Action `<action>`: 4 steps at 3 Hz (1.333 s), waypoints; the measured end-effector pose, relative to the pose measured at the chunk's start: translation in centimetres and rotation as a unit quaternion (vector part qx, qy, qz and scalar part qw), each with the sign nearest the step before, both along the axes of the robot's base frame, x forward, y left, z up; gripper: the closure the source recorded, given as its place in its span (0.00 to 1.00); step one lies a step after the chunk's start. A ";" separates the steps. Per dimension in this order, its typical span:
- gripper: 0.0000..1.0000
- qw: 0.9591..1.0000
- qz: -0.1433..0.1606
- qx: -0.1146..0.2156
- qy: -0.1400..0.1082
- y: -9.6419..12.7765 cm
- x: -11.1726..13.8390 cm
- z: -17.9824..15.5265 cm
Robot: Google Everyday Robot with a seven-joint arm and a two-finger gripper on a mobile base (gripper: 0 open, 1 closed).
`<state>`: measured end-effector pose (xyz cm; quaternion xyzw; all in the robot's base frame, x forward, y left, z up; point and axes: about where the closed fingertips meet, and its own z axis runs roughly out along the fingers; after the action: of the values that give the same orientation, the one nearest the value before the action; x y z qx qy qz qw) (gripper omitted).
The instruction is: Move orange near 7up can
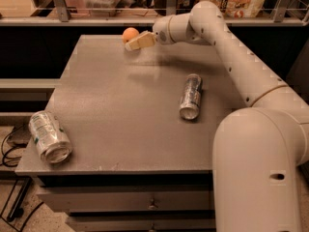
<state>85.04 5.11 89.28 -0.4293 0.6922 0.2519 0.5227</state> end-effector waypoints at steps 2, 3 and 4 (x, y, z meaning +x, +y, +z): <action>0.00 0.998 -0.013 -0.066 -0.001 1.4 1.0 -1.0; 0.00 0.995 -0.013 -0.094 0.010 2.8 1.2 -2.0; 0.00 0.994 -0.007 -0.106 0.028 4.2 1.4 -2.8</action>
Offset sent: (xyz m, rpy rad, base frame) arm 0.0161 0.0200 -0.0105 -0.2146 -0.0074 -0.0429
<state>86.40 9.26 86.47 -0.4703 0.7321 0.1851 0.4567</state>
